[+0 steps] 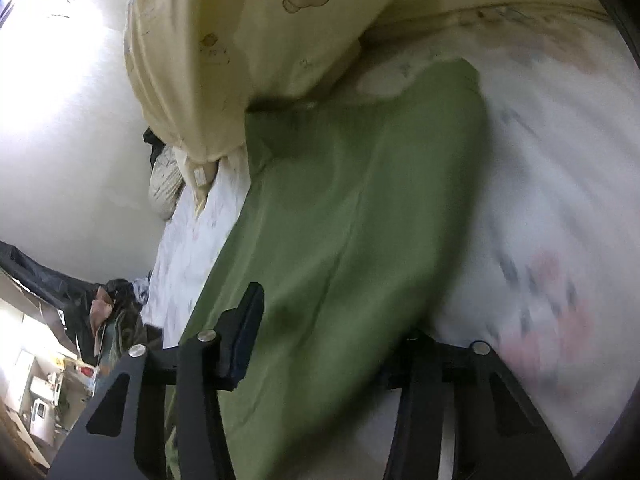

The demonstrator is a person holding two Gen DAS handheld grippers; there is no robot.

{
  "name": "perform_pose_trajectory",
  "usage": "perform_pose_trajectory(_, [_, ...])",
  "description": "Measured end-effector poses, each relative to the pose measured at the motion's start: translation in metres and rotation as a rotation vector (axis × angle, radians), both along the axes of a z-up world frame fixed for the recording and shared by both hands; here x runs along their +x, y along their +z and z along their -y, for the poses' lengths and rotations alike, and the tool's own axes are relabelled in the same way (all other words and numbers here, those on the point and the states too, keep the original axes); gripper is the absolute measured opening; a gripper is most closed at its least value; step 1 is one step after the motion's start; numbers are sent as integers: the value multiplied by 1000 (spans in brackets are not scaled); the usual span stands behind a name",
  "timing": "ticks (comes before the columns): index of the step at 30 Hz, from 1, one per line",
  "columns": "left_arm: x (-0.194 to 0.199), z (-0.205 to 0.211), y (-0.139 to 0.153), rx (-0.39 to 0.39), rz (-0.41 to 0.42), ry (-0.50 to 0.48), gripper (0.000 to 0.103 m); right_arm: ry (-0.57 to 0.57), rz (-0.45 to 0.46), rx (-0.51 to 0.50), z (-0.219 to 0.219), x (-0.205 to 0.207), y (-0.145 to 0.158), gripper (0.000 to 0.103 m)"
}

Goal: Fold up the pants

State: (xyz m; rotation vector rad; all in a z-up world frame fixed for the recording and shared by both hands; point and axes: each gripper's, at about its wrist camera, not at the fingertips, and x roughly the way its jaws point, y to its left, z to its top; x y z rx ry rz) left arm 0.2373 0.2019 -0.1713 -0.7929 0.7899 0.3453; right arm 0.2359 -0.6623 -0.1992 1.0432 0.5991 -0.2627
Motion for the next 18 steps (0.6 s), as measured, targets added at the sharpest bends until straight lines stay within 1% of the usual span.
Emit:
perform_pose_trajectory(1, [-1, 0, 2, 1, 0, -4, 10, -9, -12, -1, 2, 3, 0, 33])
perform_pose_trajectory(2, [-2, 0, 5, 2, 6, -9, 10, -10, -34, -2, 3, 6, 0, 10])
perform_pose_trajectory(3, [-4, 1, 9, 12, 14, -14, 10, -8, -84, -15, 4, 10, 0, 2])
perform_pose_trajectory(4, [-5, 3, 12, 24, 14, -20, 9, 4, -102, -25, 3, 12, 2, 2])
perform_pose_trajectory(5, [-5, 4, 15, 28, 14, -26, 9, 0, -108, -64, 0, 9, 10, 2])
perform_pose_trajectory(8, [-7, 3, 30, 15, 32, -39, 8, -13, -84, -111, 1, 3, 32, 1])
perform_pose_trajectory(11, [-10, 2, 56, 0, 65, -61, 8, -7, -79, -158, -4, -6, 61, 1])
perform_pose_trajectory(13, [-14, 0, 73, -7, 77, -80, 8, -3, -73, -168, -10, -15, 78, 1])
perform_pose_trajectory(15, [-20, -6, 91, -7, 68, -86, 8, 1, -80, -180, -12, -26, 91, 1])
perform_pose_trajectory(18, [-38, -26, 108, -29, 31, -74, 8, -17, -120, -179, -18, -56, 107, 1])
